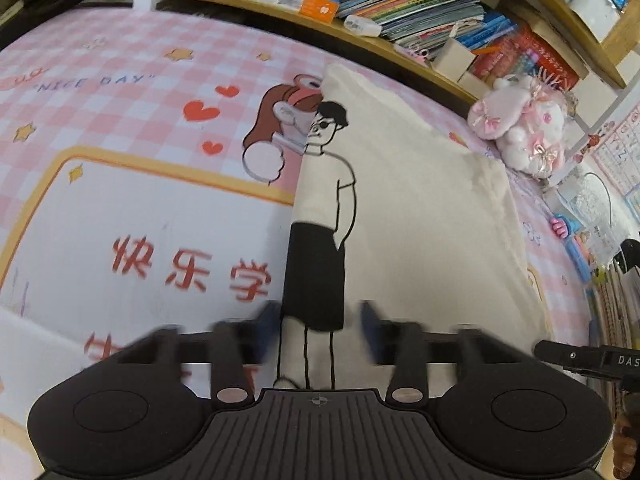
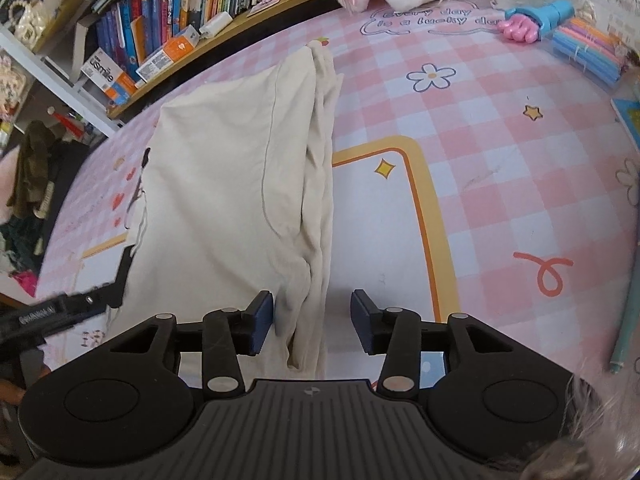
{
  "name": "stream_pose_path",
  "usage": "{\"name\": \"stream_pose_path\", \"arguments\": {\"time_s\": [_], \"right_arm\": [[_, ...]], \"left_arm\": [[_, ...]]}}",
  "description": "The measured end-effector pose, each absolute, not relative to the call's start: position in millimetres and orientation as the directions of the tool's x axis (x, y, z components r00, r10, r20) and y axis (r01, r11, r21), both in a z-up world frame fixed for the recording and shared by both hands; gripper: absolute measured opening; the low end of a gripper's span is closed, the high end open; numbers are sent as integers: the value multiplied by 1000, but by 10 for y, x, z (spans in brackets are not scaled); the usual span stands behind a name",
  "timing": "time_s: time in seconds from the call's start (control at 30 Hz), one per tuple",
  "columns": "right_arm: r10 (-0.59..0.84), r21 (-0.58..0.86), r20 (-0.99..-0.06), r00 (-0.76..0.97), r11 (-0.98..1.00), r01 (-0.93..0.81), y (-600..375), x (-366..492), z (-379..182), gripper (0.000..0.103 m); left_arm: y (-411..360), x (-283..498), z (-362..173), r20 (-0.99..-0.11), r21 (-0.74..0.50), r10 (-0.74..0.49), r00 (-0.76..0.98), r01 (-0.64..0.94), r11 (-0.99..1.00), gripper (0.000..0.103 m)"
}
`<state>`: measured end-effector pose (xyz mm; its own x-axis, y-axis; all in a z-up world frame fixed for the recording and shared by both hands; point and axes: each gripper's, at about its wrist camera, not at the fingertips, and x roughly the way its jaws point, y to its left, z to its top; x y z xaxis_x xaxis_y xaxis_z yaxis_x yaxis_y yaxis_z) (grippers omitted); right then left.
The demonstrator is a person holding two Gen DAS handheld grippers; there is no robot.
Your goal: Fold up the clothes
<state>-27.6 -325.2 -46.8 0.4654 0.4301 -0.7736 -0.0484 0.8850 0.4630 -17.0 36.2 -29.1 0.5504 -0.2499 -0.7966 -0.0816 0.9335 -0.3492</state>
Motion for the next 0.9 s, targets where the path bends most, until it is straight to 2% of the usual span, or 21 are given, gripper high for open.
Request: {"name": "stream_pose_path", "arguments": {"time_s": [0.07, 0.1, 0.13, 0.17, 0.4, 0.47, 0.6, 0.7, 0.77, 0.8, 0.87, 0.9], "right_arm": [[459, 498, -760, 459, 866, -42, -3304, -276, -488, 40], [476, 513, -758, 447, 857, -43, -3319, -267, -505, 34], [492, 528, -754, 435, 848, -44, -3333, -259, -522, 20], [507, 542, -752, 421, 839, -43, -3334, -249, -546, 18], [529, 522, -753, 392, 842, -134, -3268, -251, -493, 13], [541, 537, -751, 378, 834, -127, -3296, -258, -497, 13], [566, 567, -746, 351, 816, -111, -3353, -271, -504, 21], [578, 583, -744, 334, 807, -95, -3391, -301, -523, 26], [593, 606, -735, 329, 792, -73, -3415, -295, -548, 27], [602, 619, -729, 327, 783, -62, -3424, -285, -559, 27], [619, 644, -715, 324, 764, -38, -3442, -265, -581, 27], [629, 657, -708, 322, 753, -27, -3448, -252, -595, 26]], "left_arm": [[360, -209, -300, -802, -350, -245, 544, -97, 932, 12], [348, -239, -289, -802, -342, -238, 547, -95, 935, 10], [337, -269, -278, -802, -335, -232, 550, -92, 938, 6], [326, -299, -267, -802, -327, -226, 552, -90, 941, 4], [349, -427, -237, -807, -300, -193, 558, -105, 948, 5], [346, -441, -213, -808, -290, -188, 559, -99, 952, 9], [217, -507, -116, -812, -177, -127, 570, -33, 984, 12], [75, -596, -30, -784, -86, -98, 613, 49, 995, 24], [-12, -639, 4, -761, -53, -102, 641, 95, 994, 44], [-58, -654, 16, -750, -38, -104, 653, 114, 993, 50], [-161, -693, 29, -730, -5, -112, 674, 159, 987, 69], [-210, -714, 29, -721, 12, -118, 683, 183, 983, 71]]}}
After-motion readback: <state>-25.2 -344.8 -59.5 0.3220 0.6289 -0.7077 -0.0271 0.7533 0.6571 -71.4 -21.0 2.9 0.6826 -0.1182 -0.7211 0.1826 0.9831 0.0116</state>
